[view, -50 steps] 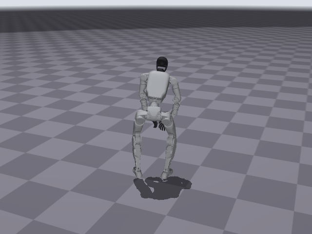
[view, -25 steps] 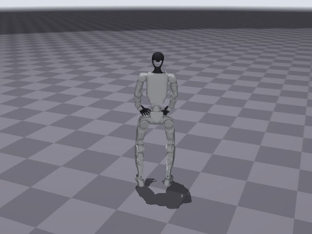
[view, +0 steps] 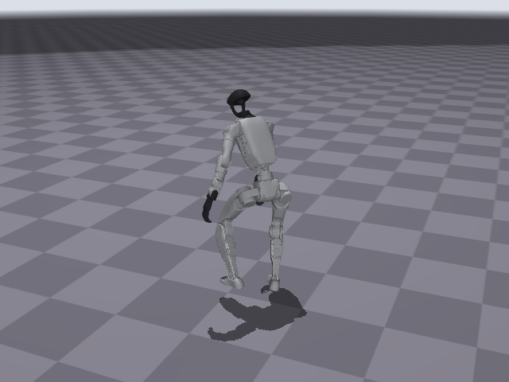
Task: Sport exercise
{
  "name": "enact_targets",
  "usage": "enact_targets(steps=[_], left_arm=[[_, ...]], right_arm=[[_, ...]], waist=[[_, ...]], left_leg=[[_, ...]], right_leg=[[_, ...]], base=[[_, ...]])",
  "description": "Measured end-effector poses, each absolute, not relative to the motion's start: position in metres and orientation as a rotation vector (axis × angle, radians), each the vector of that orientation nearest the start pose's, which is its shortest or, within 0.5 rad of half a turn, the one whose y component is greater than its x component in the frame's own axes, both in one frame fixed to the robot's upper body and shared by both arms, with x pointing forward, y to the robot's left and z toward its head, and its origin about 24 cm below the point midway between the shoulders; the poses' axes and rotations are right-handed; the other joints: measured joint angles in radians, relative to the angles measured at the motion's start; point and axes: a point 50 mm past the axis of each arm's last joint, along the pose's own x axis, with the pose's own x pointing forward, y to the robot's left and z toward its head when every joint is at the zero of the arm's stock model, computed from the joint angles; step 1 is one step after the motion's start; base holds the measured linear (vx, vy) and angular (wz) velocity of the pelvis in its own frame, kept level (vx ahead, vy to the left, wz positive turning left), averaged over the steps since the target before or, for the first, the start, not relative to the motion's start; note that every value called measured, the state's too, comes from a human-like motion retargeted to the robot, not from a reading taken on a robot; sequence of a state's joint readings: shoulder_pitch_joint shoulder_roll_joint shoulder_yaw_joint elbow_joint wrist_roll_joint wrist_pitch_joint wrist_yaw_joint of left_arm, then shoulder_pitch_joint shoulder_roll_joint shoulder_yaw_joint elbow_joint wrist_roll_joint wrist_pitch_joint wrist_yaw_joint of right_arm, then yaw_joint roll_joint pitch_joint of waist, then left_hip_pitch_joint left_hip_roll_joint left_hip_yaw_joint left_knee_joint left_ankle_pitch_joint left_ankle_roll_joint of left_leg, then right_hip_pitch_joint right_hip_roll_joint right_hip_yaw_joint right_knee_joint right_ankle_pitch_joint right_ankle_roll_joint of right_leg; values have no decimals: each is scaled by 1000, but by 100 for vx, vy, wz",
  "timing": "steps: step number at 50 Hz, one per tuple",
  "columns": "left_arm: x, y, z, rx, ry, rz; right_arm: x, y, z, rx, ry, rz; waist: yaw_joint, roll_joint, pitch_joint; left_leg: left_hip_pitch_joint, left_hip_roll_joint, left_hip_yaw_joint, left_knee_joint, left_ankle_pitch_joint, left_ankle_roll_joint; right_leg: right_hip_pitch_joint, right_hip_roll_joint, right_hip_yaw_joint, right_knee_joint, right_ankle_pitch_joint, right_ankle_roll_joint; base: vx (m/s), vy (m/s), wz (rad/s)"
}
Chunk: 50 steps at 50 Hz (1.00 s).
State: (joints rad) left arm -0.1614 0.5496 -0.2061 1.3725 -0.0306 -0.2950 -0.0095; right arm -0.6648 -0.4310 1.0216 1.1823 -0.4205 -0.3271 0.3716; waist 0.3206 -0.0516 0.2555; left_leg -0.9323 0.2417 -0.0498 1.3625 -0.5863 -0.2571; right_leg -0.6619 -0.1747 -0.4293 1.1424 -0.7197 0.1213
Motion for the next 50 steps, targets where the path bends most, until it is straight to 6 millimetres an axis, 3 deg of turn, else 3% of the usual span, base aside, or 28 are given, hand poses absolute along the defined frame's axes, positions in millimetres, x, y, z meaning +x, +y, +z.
enact_targets(steps=[5, 10, 15, 18, 23, 28, 33, 38, 40, 42, 45, 50], left_arm=[[187, 347, -71, 587, 760, 203], [223, 340, -48, 625, 592, 229], [234, 336, -41, 664, 519, 264], [226, 339, -46, 695, 541, 287], [171, 351, -73, 725, 704, 324], [105, 352, -99, 692, 878, 354], [34, 337, -121, 608, 1035, 391], [-40, 304, -134, 529, 1181, 408], [-67, 272, -139, 491, 1214, 342], [-88, 251, -138, 463, 1233, 310], [-113, 236, -126, 440, 1228, 284], [-113, 218, -113, 381, 1116, 312]], right_arm=[[333, -162, -2, -1395, 353, 992], [361, -136, 45, -1345, 113, 881], [371, -115, 70, -1245, -65, 788], [368, -112, 67, -1192, -102, 748], [341, -122, 17, -1137, -2, 766], [298, -152, -38, -1158, 198, 847], [239, -201, -84, -1218, 474, 979], [160, -275, -110, -1278, 861, 1097], [116, -311, -112, -1292, 1051, 1143], [77, -333, -110, -1276, 1198, 1190], [12, -347, -109, -1184, 1348, 1243], [-60, -312, -118, -995, 1310, 1136]], waist=[[-10, -55, 115], [-40, -98, 249], [-100, -147, 264], [-134, -177, 264], [-158, -231, 264], [-202, -277, 264], [-258, -271, 264], [-280, -205, 264], [-293, -152, 264], [-329, -119, 264], [-359, -16, 264], [-461, 65, 264]], left_leg=[[-151, -40, 12, 125, 6, 33], [-294, -78, 20, 204, -35, 67], [-538, -137, 14, 287, -91, 99], [-634, -166, 20, 362, -141, 114], [-638, -174, 61, 533, -268, 123], [-638, -200, 120, 700, -286, 128], [-638, -230, 164, 941, -286, 163], [-638, -221, 253, 1224, -286, 245], [-638, -206, 330, 1303, -286, 305], [-638, -175, 396, 1367, -286, 369], [-638, -118, 361, 1467, -286, 414], [-638, -91, 363, 1513, -281, 428]], right_leg=[[-213, -55, 33, 113, 40, 0], [-399, -131, 55, 264, 43, -2], [-647, -231, 66, 449, 61, -23], [-761, -277, 98, 579, 48, -43], [-841, -295, 200, 810, -5, -67], [-906, -295, 319, 1051, -71, -98], [-908, -280, 394, 1294, -141, -104], [-908, -239, 427, 1519, -140, -86], [-908, -243, 463, 1600, -150, -72], [-908, -260, 493, 1654, -141, -60], [-908, -289, 453, 1659, 2, -41], [-908, -370, 447, 1620, 124, 9]], base=[[-29, -5, 124], [-34, 4, 119], [-33, 15, 134], [-28, 19, 116], [-21, 20, 47], [-26, 20, 39], [-27, 25, 9], [-31, 35, -48], [-31, 39, -48], [-28, 38, -43], [-27, 40, -85], [-22, 31, -62]])
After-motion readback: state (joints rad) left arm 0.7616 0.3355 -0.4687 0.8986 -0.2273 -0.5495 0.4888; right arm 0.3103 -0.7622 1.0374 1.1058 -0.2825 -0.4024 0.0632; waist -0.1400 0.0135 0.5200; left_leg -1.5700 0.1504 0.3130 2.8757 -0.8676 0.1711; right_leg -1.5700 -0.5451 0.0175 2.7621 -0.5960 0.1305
